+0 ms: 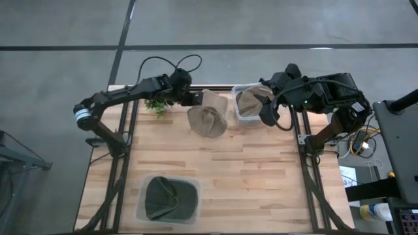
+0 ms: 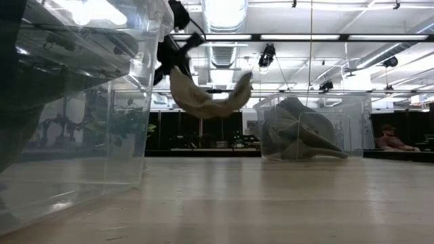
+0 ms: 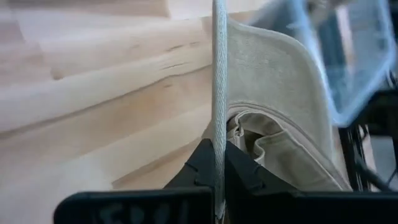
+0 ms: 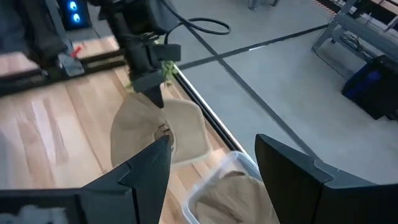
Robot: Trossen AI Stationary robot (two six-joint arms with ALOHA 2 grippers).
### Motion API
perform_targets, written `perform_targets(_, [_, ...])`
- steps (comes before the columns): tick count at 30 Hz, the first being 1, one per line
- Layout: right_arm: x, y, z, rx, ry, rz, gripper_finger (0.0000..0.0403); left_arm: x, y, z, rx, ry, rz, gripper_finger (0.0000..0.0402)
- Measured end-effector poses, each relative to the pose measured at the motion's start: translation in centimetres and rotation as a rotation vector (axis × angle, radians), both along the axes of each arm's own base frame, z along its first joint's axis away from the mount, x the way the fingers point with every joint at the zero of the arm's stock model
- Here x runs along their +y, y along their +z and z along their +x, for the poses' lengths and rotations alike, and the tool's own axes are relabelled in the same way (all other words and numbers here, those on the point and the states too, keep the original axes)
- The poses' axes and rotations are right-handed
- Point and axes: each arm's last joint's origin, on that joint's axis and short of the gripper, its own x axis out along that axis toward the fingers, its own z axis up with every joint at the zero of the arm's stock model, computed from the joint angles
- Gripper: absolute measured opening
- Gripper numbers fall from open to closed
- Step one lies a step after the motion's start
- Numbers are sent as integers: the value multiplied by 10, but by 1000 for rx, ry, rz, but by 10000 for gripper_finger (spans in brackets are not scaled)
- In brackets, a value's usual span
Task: Pick & Place hat
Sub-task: Put the brown cap into the top transparent bin
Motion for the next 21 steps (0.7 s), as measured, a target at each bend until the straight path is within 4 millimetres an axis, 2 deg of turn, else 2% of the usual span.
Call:
perform_targets(7, [-11, 7, 8, -110, 12, 74, 226, -23, 32, -21, -27, -185, 181, 7])
perform_targets(12, [-27, 9, 15, -164, 3, 131, 226, -32, 53, -39, -67, -254, 312, 7])
perform_targets(17, [-40, 8, 28, -182, 172, 251, 226, -39, 71, -53, -98, -330, 462, 7])
perform_targets(21, [-51, -2, 45, -141, 203, 289, 226, -44, 82, -64, -99, -376, 583, 7])
